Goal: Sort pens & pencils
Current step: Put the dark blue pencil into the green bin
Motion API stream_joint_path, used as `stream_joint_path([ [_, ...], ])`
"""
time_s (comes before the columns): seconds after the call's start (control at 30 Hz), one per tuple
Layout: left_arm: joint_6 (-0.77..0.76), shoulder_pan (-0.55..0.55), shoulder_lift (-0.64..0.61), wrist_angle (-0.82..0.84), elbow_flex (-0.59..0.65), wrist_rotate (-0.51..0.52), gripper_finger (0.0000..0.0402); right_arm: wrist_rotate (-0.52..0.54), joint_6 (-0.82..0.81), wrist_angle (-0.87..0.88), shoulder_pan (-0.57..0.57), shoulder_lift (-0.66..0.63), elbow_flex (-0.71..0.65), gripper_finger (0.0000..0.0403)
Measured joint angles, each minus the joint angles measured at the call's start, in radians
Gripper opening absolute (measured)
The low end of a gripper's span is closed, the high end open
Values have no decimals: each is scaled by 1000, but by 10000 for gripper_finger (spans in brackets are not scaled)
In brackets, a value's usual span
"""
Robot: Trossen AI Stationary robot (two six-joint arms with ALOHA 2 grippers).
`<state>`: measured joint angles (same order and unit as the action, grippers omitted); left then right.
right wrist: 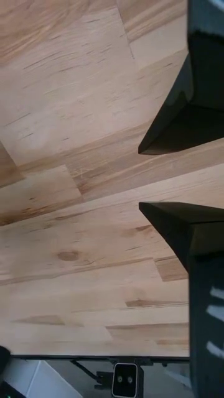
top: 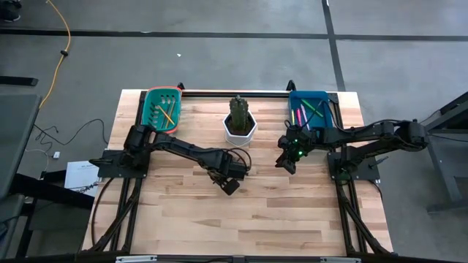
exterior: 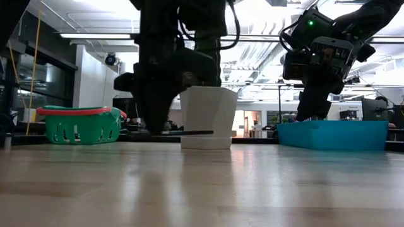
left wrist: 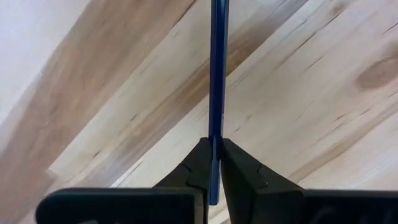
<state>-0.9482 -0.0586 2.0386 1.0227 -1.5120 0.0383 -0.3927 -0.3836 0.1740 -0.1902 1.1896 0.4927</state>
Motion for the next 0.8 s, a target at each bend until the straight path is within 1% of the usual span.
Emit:
stream_joint_path([
  [0.4, 36, 0, -49, 96, -2, 0, 19, 0, 0, -5, 0, 0, 0, 124],
  [0.47, 39, 0, -61, 130, 0, 6, 19, 1, 0, -6, 0, 0, 0, 124],
  [0.8, 49, 0, -104, 190, -2, 26, 19, 5, -4, -23, 0, 0, 0, 124],
])
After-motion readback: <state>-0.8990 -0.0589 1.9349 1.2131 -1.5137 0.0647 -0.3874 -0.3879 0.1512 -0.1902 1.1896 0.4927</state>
